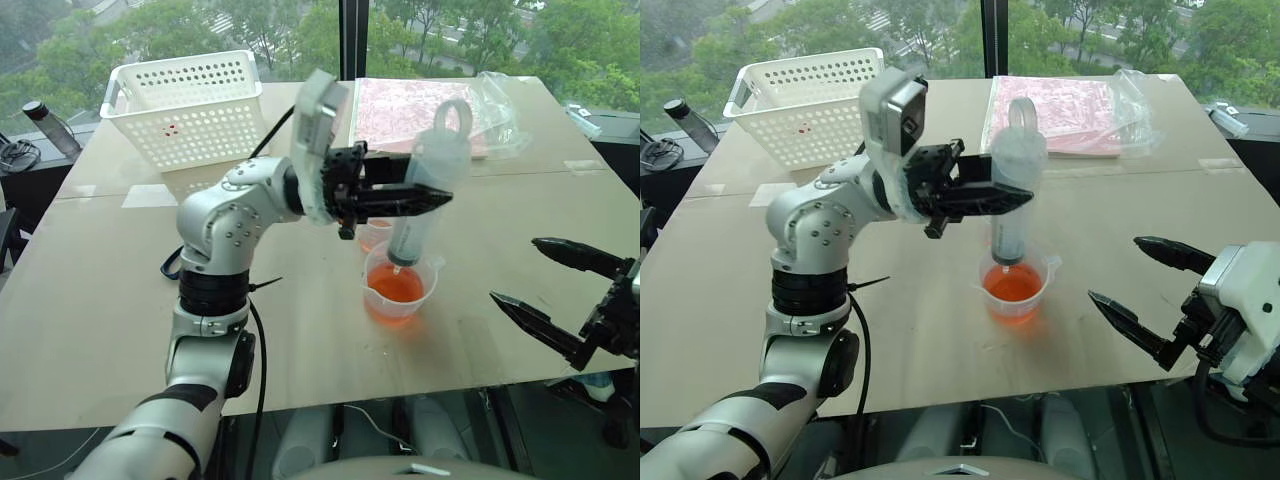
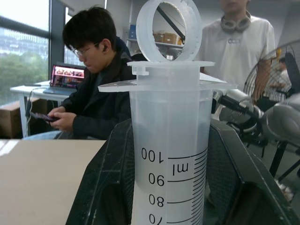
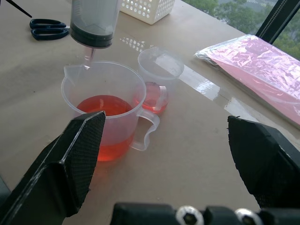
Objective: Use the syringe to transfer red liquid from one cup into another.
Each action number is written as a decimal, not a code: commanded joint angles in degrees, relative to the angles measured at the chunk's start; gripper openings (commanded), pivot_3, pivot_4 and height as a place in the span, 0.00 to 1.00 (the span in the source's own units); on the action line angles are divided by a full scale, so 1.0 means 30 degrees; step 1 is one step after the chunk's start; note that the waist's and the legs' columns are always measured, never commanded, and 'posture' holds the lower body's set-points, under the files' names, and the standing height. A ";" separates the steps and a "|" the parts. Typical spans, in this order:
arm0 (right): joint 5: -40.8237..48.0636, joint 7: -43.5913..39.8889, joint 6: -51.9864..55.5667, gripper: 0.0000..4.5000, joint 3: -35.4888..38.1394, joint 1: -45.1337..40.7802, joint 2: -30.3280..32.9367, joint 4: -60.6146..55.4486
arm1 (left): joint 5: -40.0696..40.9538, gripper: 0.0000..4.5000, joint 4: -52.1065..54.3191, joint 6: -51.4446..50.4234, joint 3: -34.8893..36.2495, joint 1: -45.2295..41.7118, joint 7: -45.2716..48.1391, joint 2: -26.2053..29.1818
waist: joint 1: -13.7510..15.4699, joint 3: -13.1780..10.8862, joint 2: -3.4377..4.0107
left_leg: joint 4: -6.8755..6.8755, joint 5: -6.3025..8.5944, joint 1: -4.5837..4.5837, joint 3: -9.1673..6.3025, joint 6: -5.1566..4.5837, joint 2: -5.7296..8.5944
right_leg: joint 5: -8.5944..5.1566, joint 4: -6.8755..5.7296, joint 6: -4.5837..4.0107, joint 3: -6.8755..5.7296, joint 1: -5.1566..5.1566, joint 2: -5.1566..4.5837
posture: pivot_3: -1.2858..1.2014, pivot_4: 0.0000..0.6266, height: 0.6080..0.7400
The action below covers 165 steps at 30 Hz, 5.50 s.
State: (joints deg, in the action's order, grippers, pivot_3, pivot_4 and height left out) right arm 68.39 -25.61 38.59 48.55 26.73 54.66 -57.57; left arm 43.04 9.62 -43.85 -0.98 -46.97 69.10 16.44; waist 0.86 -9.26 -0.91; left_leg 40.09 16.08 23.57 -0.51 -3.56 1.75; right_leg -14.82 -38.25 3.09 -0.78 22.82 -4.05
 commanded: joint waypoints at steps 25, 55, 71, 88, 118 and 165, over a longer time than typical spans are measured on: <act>0.8272 0.6788 -0.0308 1.00 -0.5582 -0.7369 0.7239 0.2149 | -0.4975 0.32 -0.4181 0.9311 -0.3956 0.2924 0.3082 -0.0284 | -0.0002 -0.0005 0.0010 | 0.0015 0.0039 0.0026 -0.0016 -0.0068 -0.0015 | 0.0005 0.0106 0.0009 -0.0029 -0.0033 -0.0014 | 0.52 0.24 1.00; 0.8785 0.7662 0.0398 0.01 -1.0779 -1.4107 0.6277 0.3280 | -0.4903 0.32 -0.4179 0.9032 -0.4239 0.3358 0.2953 -0.0137 | -0.0008 -0.0007 0.0017 | 0.0013 0.0046 0.0047 -0.0027 -0.0079 -0.0013 | 0.0006 0.0125 0.0010 -0.0050 -0.0022 -0.0037 | 0.52 0.24 1.00; 0.8201 0.6251 0.1115 0.01 -1.0260 -1.6282 0.6124 0.4332 | -0.4802 0.32 -0.4042 0.8183 -0.4717 0.3655 0.3290 0.0502 | -0.0008 -0.0012 0.0022 | 0.0012 0.0052 0.0056 -0.0028 -0.0087 -0.0014 | 0.0005 0.0129 0.0009 -0.0052 -0.0013 -0.0045 | 0.52 0.24 1.00; 0.8584 0.5799 0.1821 0.01 -0.9340 -1.7319 0.6165 0.5287 | -0.4676 0.32 -0.3811 0.8053 -0.4813 0.3853 0.3418 0.0754 | -0.0008 -0.0016 0.0026 | 0.0009 0.0058 0.0066 -0.0026 -0.0095 -0.0014 | 0.0005 0.0137 0.0008 -0.0052 -0.0002 -0.0058 | 0.52 0.24 1.00; 0.9244 0.6023 0.2035 0.01 -0.8742 -1.8109 0.6372 0.5736 | -0.4512 0.32 -0.3861 0.7970 -0.4868 0.3834 0.3509 0.0838 | -0.0009 -0.0035 0.0054 | -0.0002 0.0069 0.0082 -0.0025 -0.0111 -0.0015 | 0.0005 0.0171 0.0008 -0.0057 0.0001 -0.0069 | 0.52 0.24 1.00; -0.3140 -0.3825 -0.1874 0.97 -0.1447 -0.2770 -0.1495 0.1739 | -0.4779 0.32 -1.3953 1.1640 0.1015 -0.5700 -0.1777 -0.2578 | -0.0001 -0.0064 0.0051 | 0.0002 0.0077 0.0065 -0.0006 -0.0126 0.0024 | 0.0036 0.0162 0.0077 -0.0046 -0.0012 0.0029 | 0.52 0.24 1.00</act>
State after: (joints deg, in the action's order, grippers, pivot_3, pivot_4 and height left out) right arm 59.47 -36.77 34.43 44.46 19.08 49.58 -52.50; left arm 28.76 -33.97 -10.03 1.65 -63.04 62.75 8.44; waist 0.86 -9.45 -0.75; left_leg 40.09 16.30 23.76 -0.52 -3.94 1.82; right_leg -14.71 -37.76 3.32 -0.92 22.78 -4.00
